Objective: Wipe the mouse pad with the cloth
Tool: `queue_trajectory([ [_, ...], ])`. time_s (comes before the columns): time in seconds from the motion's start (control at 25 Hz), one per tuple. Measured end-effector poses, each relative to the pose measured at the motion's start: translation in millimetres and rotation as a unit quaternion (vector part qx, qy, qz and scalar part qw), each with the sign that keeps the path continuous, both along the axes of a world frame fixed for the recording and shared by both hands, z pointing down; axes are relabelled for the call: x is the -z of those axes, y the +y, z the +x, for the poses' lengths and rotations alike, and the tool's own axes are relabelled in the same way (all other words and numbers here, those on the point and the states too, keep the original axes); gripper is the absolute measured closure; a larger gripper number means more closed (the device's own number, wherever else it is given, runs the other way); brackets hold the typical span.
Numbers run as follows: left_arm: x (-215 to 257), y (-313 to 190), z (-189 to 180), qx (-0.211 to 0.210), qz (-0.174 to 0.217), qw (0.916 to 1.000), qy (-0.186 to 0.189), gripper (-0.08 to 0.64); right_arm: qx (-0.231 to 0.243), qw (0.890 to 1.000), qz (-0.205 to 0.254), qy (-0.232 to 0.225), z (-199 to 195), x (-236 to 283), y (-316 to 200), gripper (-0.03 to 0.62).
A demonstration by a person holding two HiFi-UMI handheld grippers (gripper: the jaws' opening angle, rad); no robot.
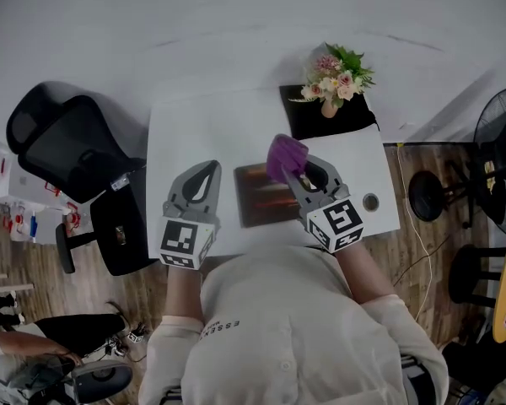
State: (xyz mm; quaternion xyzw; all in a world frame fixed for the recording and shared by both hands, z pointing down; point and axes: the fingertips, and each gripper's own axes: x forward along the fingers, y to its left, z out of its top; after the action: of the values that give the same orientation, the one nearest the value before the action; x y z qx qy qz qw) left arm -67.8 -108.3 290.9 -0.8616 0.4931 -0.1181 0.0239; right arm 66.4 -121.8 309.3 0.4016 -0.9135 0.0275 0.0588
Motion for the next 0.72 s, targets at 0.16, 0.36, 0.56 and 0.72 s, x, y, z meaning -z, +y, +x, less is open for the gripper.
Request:
queue_trajectory([
  [0.16, -2, 0, 2, -0.004, -0.001, 1.0, -0.002, 0.558, -0.005, 1.0, -0.002, 0.0, 0, -1, -2, 0.497],
  [0.36, -4, -2, 4, -0.006, -0.003, 1.0, -0.005, 0.558, -0.011, 1.0, -0.006, -0.001, 1, -4, -5, 0.497],
  [0.56, -3, -6, 5, -0.006, -0.001, 1.0, -0.006, 0.558, -0.015, 1.0, -0.004, 0.001, 3, -3, -9, 0.497],
  [0.72, -6, -10, 8, -0.012, -0.002, 0.9999, -0.004, 0.558, -0.02, 1.0, -0.003, 0.001, 4, -3, -15, 0.497],
])
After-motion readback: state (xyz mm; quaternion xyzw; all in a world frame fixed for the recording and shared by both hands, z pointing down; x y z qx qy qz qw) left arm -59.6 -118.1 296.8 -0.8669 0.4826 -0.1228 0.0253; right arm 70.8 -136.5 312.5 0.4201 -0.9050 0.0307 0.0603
